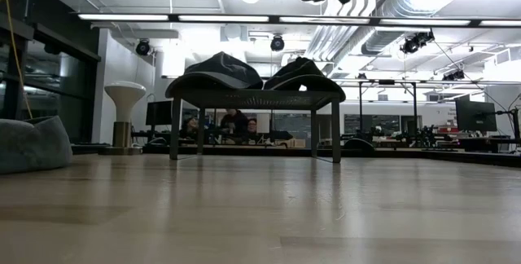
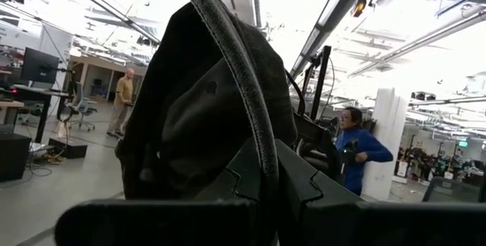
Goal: Pick & Place hat
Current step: Stack the black cap on top of the other black cap on the shelf
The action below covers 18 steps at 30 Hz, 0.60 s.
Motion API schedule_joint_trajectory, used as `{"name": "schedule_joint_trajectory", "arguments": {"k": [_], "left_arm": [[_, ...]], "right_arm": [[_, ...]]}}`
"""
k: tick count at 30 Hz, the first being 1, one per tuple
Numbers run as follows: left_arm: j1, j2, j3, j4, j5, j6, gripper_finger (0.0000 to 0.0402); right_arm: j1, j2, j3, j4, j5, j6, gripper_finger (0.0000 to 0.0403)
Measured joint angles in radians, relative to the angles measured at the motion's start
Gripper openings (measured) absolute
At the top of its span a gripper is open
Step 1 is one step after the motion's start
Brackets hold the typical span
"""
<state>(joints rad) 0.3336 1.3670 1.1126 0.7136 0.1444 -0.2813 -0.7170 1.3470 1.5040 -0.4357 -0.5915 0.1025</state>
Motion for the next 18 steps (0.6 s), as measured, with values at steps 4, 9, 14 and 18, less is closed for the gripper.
{"name": "schedule_joint_trajectory", "arguments": {"k": [4,9,14,18], "left_arm": [[0.000,0.000,0.000,-0.007,0.001,-0.001,0.0006],[0.000,0.000,0.000,-0.009,0.002,-0.003,0.0006],[0.000,0.000,0.000,-0.010,0.003,-0.003,0.0006],[0.000,0.000,0.000,-0.009,0.006,-0.011,0.0006]], "right_arm": [[0.000,0.013,0.000,0.015,-0.011,-0.030,0.0238],[0.000,0.014,0.000,0.029,-0.034,-0.056,0.0238],[0.000,0.015,0.000,0.060,0.046,-0.060,0.0238],[-0.001,0.016,0.000,0.087,0.051,-0.080,0.0238]]}}
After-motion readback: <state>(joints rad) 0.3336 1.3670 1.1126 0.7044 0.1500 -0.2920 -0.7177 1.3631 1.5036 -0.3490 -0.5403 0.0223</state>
